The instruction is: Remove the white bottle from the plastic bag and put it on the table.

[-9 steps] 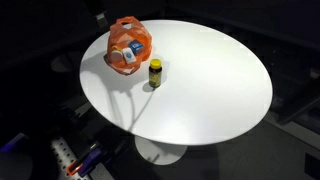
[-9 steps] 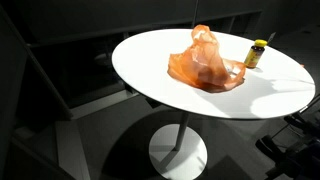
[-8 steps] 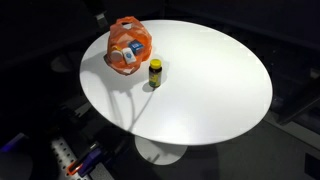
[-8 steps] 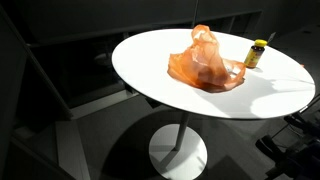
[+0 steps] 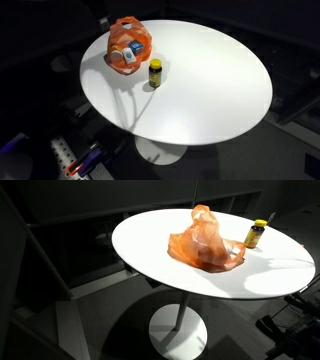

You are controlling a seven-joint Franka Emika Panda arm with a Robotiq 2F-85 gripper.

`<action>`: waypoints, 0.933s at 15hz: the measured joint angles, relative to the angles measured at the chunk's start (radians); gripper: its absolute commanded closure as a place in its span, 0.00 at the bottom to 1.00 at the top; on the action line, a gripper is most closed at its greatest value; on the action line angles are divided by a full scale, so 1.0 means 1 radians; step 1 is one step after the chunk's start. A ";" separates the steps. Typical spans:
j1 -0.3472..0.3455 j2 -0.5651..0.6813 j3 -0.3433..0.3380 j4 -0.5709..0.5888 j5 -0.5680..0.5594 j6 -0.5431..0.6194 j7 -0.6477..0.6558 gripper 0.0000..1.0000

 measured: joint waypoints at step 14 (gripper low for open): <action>0.086 0.364 0.073 0.196 -0.068 0.008 -0.181 0.00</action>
